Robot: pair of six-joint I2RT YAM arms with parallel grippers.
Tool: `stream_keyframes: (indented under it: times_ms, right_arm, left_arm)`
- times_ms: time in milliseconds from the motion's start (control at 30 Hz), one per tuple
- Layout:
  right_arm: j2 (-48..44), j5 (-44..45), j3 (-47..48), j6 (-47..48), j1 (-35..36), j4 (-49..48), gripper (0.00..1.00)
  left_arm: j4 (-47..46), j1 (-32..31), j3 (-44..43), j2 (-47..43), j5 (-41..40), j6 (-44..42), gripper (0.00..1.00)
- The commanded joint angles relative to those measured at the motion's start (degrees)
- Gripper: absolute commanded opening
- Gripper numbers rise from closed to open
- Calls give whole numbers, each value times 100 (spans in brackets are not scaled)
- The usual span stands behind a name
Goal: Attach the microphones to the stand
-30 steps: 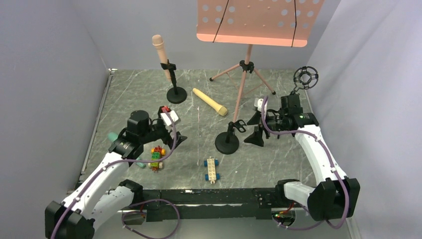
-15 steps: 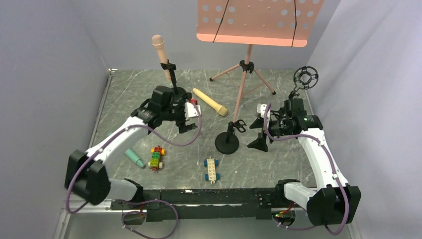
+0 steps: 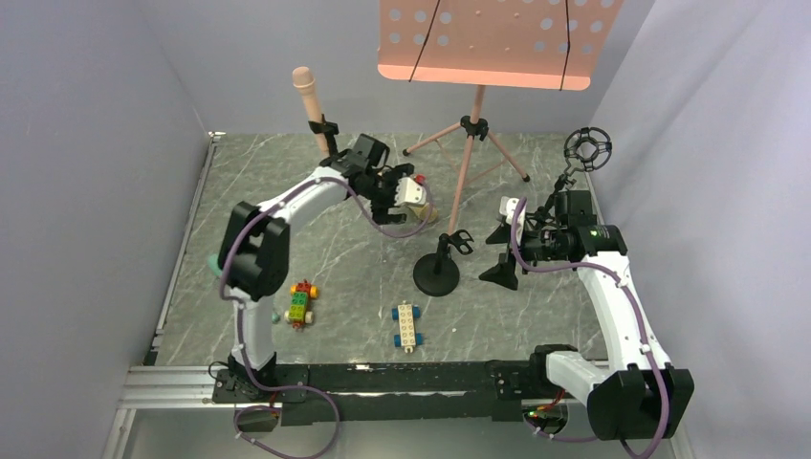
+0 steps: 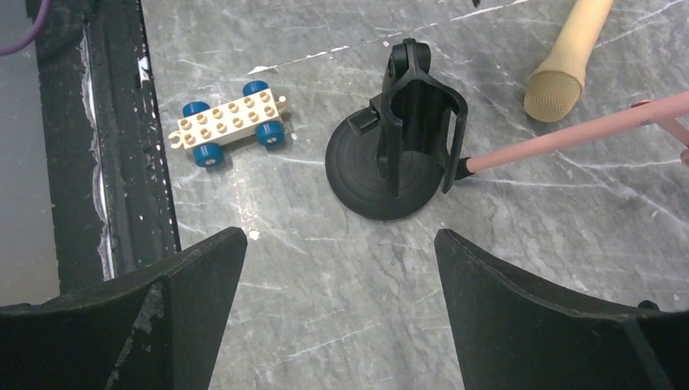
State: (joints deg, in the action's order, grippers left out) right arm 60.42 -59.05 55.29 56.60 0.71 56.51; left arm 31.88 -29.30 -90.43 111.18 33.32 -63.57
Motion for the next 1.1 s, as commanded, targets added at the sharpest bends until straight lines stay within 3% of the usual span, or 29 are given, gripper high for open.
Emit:
stream_keyframes:
  times_ms: [0,167,233,467,600,1067]
  right_arm:
    - [118,-214,177,135,-27,54,92]
    - [323,-488,343,466,-27,512,92]
    - [390,-539,387,567,-27,641,99]
    - [571,-582,467,776,-27,880,100]
    - [625,-573,482,764,-27,872,100]
    - [752,-566,490,778,-27,892,100]
  left_arm:
    - [697,-161,-1010,803,-244,-639,96]
    - [839,-172,-1713,1453,-570,-848,95]
    - [837,-160,-1832,1578,-618,-943,96]
    - [825,-163,-2426,2130,-599,-1070,93]
    - [734,-162,-2564,2344,-560,-1331,84]
    - [596,-163,-2618,2627,-480,-1456,66]
